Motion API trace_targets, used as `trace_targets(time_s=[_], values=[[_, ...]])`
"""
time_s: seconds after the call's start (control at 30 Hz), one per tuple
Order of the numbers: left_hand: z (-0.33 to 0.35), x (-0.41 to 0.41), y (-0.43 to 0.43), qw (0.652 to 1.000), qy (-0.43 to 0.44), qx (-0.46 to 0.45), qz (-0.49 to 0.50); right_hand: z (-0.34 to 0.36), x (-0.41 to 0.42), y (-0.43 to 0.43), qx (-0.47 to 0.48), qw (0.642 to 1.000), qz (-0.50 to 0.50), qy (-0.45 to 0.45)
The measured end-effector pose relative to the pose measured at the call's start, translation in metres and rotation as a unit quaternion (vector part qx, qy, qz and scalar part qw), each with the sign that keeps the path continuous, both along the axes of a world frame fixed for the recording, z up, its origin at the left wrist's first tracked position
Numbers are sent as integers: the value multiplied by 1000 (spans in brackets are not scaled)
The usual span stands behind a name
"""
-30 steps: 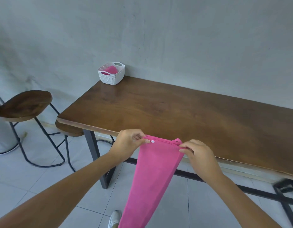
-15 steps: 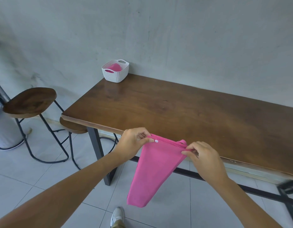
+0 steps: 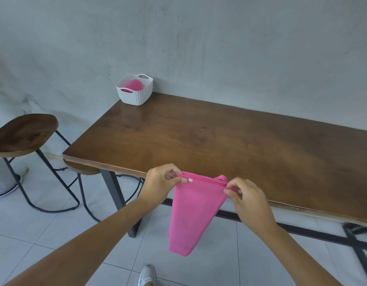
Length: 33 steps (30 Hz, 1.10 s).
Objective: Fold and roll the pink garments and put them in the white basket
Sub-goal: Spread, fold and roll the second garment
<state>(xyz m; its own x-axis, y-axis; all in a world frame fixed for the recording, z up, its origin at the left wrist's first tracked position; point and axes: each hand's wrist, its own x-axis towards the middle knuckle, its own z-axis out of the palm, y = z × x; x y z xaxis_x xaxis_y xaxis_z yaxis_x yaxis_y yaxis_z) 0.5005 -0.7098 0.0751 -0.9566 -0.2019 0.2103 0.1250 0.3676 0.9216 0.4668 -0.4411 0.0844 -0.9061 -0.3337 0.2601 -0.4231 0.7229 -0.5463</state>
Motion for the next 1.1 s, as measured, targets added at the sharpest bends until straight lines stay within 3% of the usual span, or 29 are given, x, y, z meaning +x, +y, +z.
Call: trace_targets(time_s=[0.23, 0.43, 0.53, 0.67, 0.9, 1.1], values=[[-10, -32, -11, 1000, -18, -13, -3, -13, -27, -18, -3, 998, -46, -31], [-15, -75, -27, 995, -89, 7, 37, -13, -64, -45, -39, 991, -101, -76], [-21, -99, -36, 992, -120, -27, 33, -15, -86, -62, -66, 982, -126, -122], [-37, -119, -41, 987, -150, -47, 32, -24, -113, -72, -34, 973, -153, -169], [-65, -146, -45, 987, -119, -109, -5, -42, -141, -73, 3, 956, -190, -223], [-67, -184, -49, 971, -82, -226, 15, -44, -173, -76, 44, 950, -213, -224]])
